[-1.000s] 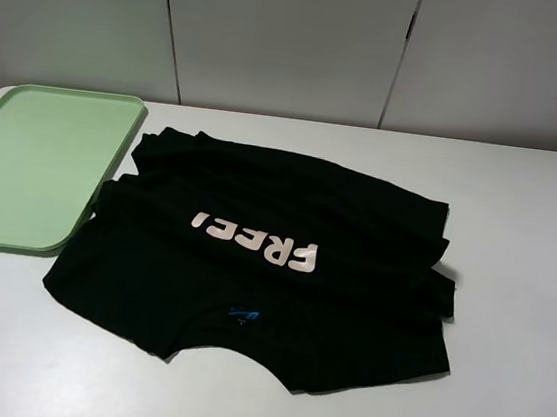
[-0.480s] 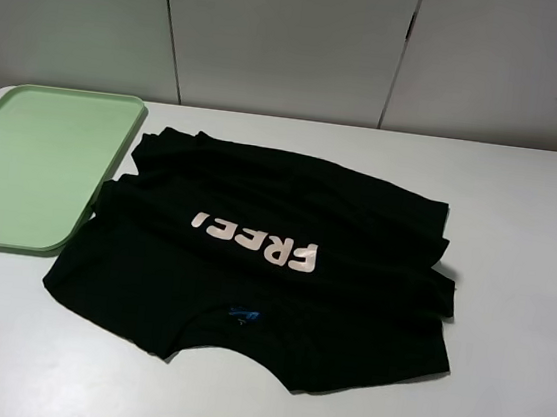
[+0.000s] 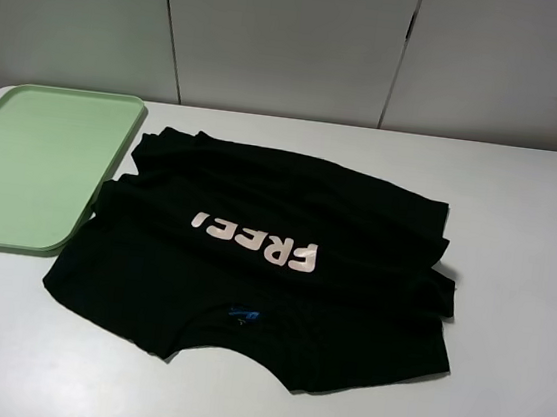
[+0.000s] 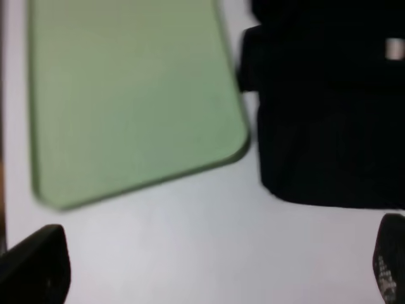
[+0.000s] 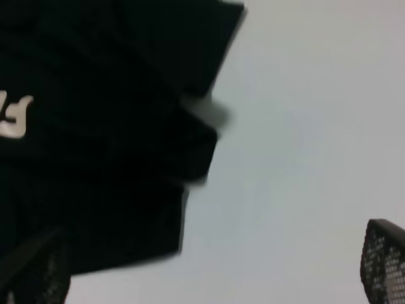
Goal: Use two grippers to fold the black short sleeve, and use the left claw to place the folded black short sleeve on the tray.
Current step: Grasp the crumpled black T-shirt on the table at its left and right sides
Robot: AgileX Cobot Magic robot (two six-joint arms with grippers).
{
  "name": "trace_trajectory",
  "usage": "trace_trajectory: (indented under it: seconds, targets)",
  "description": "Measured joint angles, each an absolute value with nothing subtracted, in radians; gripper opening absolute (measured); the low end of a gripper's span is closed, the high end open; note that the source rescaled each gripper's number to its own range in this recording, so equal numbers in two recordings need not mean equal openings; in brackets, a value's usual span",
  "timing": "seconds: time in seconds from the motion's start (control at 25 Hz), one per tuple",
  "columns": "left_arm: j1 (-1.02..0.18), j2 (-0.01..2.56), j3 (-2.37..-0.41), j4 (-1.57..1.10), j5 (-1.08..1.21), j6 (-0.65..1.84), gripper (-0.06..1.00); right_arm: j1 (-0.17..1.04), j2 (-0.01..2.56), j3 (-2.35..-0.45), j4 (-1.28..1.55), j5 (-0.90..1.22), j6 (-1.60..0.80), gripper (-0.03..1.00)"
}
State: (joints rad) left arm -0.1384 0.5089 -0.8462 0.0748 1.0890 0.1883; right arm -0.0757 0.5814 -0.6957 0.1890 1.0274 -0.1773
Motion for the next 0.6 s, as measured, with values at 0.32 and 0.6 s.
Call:
trace_trajectory:
  seconds: [0.32,0.6]
  targets:
    - [-0.713,0.717,-0.888,0.264,1.104,0.211,0.91,0.152,0.919,-0.882,0.171,0.985,-0.328,1.0]
    - [-0.979,0.864,-0.888,0.325,1.103,0.216,0.89,0.414,1.124,-0.902,0.106,0.976,-0.369,1.0]
